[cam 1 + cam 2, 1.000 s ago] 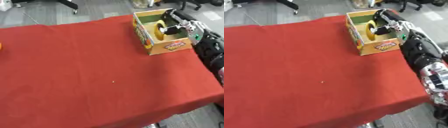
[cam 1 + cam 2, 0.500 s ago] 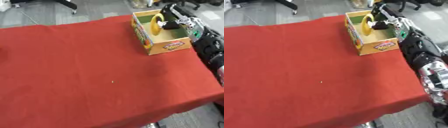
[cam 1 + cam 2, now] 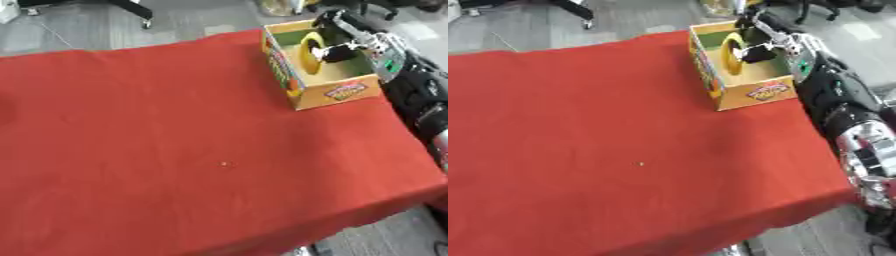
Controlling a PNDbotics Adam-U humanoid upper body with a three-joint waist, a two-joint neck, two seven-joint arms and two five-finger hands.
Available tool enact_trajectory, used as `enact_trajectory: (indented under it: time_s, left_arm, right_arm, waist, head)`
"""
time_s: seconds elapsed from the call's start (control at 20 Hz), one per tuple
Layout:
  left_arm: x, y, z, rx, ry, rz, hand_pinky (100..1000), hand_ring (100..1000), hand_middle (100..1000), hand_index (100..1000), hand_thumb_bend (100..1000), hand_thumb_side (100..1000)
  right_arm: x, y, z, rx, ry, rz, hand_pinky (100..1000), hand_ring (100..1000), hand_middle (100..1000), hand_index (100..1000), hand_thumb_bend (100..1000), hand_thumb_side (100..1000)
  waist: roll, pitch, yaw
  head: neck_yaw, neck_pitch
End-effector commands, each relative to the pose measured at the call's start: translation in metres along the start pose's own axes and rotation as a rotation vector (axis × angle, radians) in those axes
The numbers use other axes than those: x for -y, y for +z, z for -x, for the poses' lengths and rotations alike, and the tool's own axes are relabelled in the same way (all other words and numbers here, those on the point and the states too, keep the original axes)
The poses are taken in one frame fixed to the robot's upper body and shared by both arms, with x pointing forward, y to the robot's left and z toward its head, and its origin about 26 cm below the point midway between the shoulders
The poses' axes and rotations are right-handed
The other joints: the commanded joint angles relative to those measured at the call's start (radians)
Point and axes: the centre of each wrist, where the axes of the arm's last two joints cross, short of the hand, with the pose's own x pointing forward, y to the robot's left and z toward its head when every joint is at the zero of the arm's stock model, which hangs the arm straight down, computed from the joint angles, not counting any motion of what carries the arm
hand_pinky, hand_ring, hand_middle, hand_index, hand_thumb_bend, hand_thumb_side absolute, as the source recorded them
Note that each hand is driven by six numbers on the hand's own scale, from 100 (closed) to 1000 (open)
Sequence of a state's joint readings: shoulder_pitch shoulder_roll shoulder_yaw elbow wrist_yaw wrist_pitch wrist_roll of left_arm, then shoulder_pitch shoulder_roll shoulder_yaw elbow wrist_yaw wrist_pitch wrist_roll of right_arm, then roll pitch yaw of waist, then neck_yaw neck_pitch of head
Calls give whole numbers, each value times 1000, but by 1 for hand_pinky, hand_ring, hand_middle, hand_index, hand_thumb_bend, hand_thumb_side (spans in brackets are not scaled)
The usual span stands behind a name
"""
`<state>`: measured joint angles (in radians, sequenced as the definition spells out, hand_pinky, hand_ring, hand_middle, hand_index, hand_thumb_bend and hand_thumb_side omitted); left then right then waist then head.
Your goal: Pick up the objects with one hand, pass them to the other hand, and then place them into the box on the other side of the table.
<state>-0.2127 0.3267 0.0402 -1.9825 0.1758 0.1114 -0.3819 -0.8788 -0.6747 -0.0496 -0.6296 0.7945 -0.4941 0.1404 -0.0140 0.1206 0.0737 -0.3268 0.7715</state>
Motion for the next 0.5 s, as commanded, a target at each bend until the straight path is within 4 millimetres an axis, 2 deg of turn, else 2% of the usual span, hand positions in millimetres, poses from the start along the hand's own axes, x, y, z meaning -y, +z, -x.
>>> enact_trajectory:
  time_s: [0.05,0.4,0.45,0.5]
  left_arm:
    - [-4,0,-7,20,-24,-3,855,737,695,789,660,607]
    - [-4,1,-7,18,-22,-2,856,736,694,789,660,607]
    - [-4,1,-7,17,-23,-3,856,736,693,789,660,607]
    - [-4,1,-7,17,-23,-3,856,736,693,789,659,608]
  right_arm:
    - [26,5,6,-15,54,21,899,839,789,1000,100,234]
    - [24,7,8,-43,81,-17,905,852,814,999,100,267]
    - [25,7,8,-47,91,-22,905,852,816,987,100,272]
    - [25,7,8,-51,103,-28,905,854,818,926,100,278]
  waist:
    - [-14,-6,0]
    - [-17,-6,0]
    - [-18,-7,1]
    - [-18,-7,1]
  head:
    - [-3,-2]
    - [-3,-2]
    - [-3,-2]
    - [-3,-2]
